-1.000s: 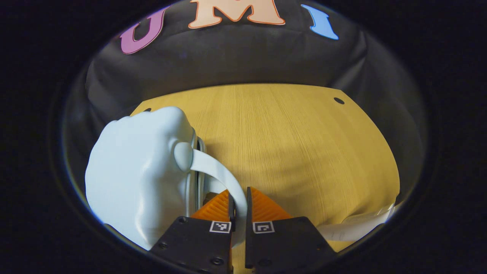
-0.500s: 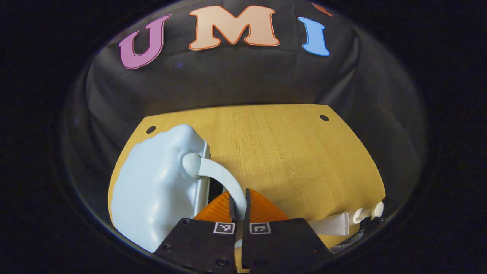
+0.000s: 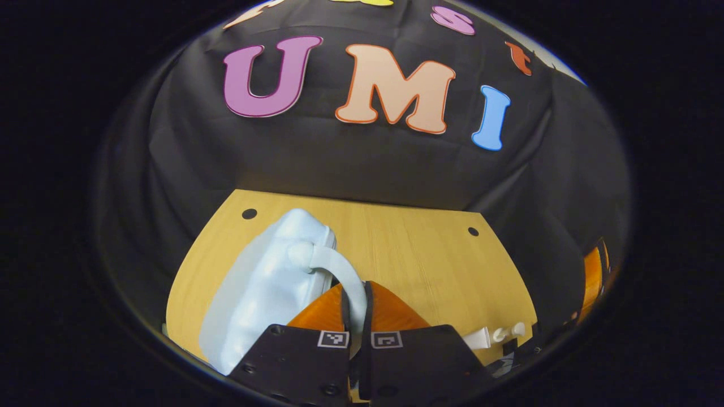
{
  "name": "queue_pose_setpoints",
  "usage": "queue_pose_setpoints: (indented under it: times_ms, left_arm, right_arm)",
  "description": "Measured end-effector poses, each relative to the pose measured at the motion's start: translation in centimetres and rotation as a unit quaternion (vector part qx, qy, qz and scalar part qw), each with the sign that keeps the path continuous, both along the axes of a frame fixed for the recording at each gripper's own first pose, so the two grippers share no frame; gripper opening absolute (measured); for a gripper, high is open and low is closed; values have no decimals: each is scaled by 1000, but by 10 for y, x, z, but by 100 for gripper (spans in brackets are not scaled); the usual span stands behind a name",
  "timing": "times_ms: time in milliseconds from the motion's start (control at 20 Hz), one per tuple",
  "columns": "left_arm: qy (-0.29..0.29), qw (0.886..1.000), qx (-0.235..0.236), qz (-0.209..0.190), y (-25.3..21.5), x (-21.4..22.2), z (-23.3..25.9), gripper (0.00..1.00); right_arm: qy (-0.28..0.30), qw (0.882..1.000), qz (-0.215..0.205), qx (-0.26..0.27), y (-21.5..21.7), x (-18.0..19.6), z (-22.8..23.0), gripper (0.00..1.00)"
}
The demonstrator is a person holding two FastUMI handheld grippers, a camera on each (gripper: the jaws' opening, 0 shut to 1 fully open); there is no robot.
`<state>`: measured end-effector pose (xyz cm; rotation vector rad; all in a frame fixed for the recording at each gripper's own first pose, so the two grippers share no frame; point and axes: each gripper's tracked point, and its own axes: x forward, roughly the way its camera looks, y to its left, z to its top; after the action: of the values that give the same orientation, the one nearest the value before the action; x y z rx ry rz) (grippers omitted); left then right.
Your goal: First open the suitcase, pack the skin care products into it, and then close the suitcase.
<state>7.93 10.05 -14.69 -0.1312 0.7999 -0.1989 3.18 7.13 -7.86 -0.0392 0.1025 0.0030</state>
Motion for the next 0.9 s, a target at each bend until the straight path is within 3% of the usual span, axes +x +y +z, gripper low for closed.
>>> queue_pose_setpoints:
  times_ms: [350,600,900]
  left_arm:
    - [-43,999,-25,12,79,15,23,0]
    - [-63,998,24,4,154,25,23,0]
    - [-55,997,44,40,240,40,1,0]
  right_arm:
    - [0,1000,10,4,61,16,-5,99]
    - [-4,1000,15,-2,102,24,-4,99]
    - [-8,1000,11,-7,130,33,0,99]
